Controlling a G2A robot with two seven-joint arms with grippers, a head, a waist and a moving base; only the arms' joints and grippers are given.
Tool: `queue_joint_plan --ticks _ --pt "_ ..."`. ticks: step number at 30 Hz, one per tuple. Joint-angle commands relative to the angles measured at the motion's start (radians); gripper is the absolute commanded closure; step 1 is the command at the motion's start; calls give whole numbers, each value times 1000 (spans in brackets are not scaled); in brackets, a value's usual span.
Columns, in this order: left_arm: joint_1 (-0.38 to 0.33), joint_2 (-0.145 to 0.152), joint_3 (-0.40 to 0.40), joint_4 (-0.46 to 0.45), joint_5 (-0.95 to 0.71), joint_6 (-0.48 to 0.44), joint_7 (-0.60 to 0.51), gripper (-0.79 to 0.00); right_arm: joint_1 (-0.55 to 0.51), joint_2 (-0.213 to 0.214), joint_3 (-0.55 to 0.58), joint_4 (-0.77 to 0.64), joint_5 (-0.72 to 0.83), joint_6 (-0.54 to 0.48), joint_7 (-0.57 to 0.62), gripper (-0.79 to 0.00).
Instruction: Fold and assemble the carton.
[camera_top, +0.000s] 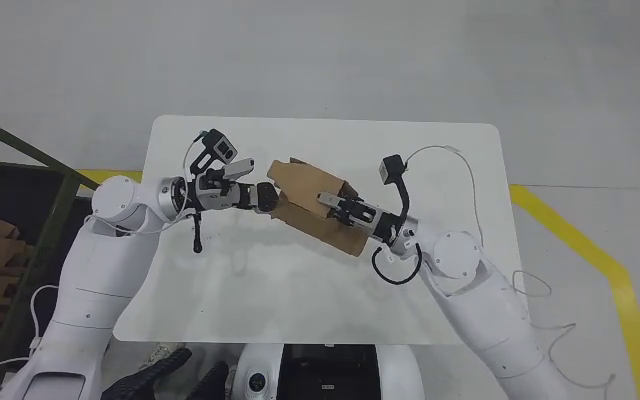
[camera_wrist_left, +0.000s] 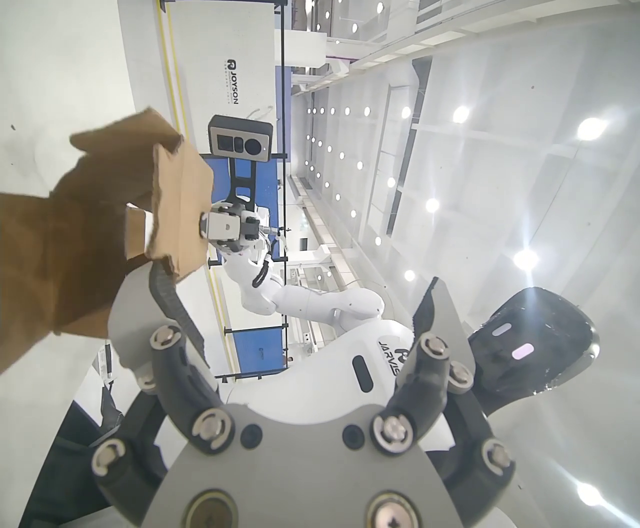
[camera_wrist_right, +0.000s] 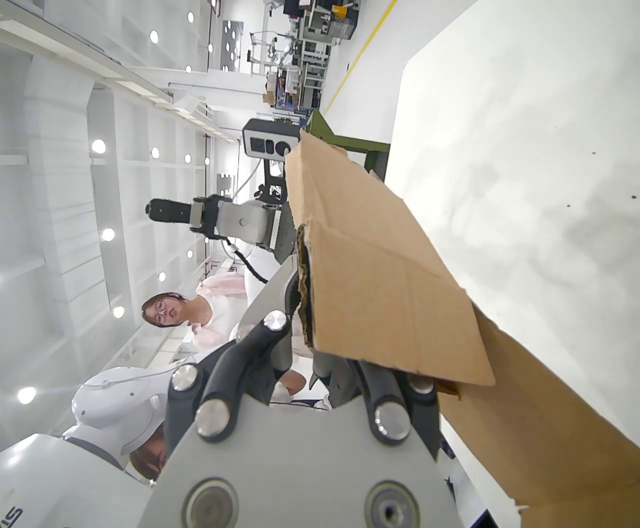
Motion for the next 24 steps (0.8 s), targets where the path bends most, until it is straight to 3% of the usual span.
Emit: queue_joint_plan --ticks 1,9,18,24 --pt "7 0 0 -3 0 3 0 -785 -4 0 7 1 1 1 -13 0" --pt "21 -3 15 -11 -5 3 7 -785 -11 0 18 -13 3 0 -27 0" --pt "6 3 -63 9 -23 -20 53 -785 -28 7 28 -55 -3 -14 56 0" --pt "20 -1 -34 -10 -10 -19 50 -785 -37 4 17 -83 11 -14 40 0"
